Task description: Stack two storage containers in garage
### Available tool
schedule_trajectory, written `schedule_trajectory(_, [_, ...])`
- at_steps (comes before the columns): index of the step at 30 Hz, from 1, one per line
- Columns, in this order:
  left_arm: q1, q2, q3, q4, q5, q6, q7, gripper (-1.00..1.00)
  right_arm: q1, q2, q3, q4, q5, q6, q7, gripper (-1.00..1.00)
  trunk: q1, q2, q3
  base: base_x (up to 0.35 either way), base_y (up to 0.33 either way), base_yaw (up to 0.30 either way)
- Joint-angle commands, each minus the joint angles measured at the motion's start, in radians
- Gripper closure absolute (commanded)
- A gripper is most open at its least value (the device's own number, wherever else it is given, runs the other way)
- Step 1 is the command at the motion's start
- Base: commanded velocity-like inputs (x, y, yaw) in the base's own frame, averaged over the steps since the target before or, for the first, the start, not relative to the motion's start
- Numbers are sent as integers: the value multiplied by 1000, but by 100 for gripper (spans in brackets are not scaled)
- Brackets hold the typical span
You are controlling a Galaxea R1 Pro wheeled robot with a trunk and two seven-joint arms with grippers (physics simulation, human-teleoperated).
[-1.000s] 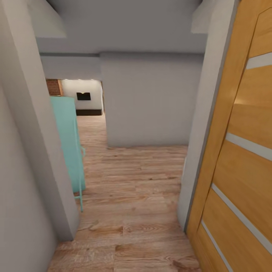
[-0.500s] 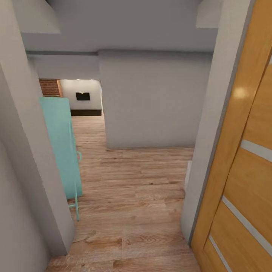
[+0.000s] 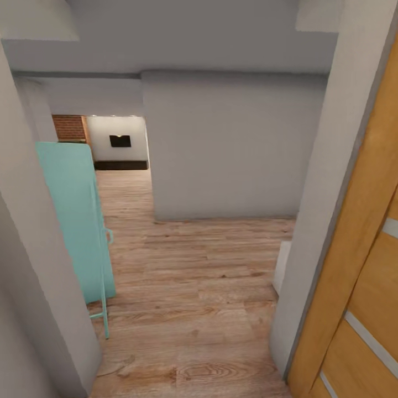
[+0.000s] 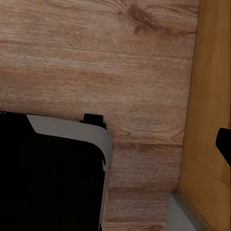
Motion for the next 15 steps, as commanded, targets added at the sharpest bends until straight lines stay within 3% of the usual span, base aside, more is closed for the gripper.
schedule_trajectory(1, [-1,0,-2,0,6,0,0,-100,-1,0,8,3,-10,-6,0,-100,1,-1,-1,322,0,0])
schedule_trajectory(15, [-1,0,-2,0,6,-8,0,-100,-1,2,10,3,-8,-6,-5,-100,1,-1,-1,322,0,0])
